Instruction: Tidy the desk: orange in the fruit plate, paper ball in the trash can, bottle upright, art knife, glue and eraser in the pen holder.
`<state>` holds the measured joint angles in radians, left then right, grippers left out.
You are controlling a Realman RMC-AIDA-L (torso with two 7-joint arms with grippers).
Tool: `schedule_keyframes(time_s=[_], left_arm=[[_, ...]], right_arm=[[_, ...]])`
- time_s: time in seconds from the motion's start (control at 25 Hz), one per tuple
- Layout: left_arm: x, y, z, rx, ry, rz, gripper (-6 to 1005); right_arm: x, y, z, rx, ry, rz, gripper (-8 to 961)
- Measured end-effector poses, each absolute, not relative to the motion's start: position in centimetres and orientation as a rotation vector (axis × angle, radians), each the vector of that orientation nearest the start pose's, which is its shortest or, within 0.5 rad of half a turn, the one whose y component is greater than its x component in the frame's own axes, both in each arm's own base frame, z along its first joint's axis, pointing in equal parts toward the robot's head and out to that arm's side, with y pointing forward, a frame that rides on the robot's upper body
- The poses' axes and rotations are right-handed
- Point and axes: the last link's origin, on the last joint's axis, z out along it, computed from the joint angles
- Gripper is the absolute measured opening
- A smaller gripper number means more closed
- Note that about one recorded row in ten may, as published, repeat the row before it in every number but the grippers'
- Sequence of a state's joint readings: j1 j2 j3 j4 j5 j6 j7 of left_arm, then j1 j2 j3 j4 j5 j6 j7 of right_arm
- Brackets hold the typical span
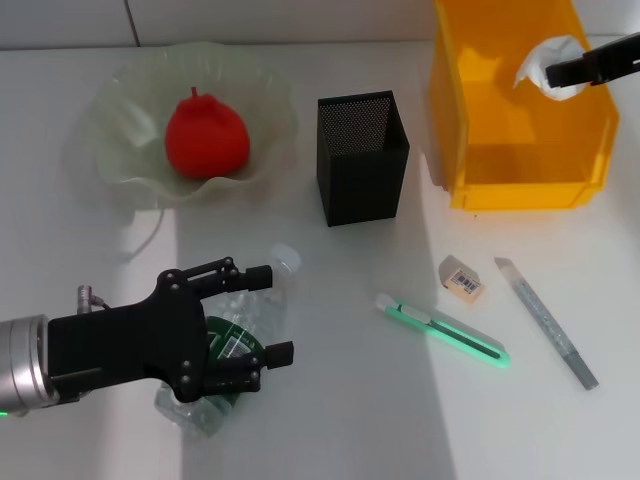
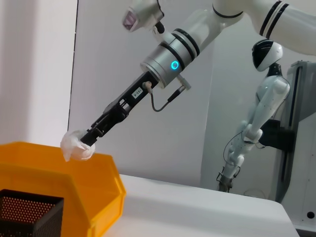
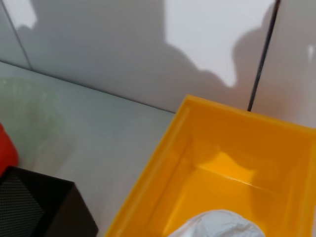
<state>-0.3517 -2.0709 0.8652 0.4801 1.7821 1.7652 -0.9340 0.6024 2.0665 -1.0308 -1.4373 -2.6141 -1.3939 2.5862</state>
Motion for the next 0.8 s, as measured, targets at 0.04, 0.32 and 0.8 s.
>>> schedule_keyframes(time_s=[0.04,0.32,0.8], left_arm=[[-27.9,24.4,-2.5,-2.787,-0.291,-1.010,799],[-27.8,24.5,-2.4,-2.775,-0.294,-1.023,798],[-27.6,25.0,-1.4,-2.668,-0.306,-1.101,798]], right_arm=[[19.0,40.1,9.0,-2.209,1.017,-0.042,510],[19.4,40.3,8.8,-2.213,0.996,-0.038,575],[18.0,35.5,10.6,-2.346,0.716,0.414,821]])
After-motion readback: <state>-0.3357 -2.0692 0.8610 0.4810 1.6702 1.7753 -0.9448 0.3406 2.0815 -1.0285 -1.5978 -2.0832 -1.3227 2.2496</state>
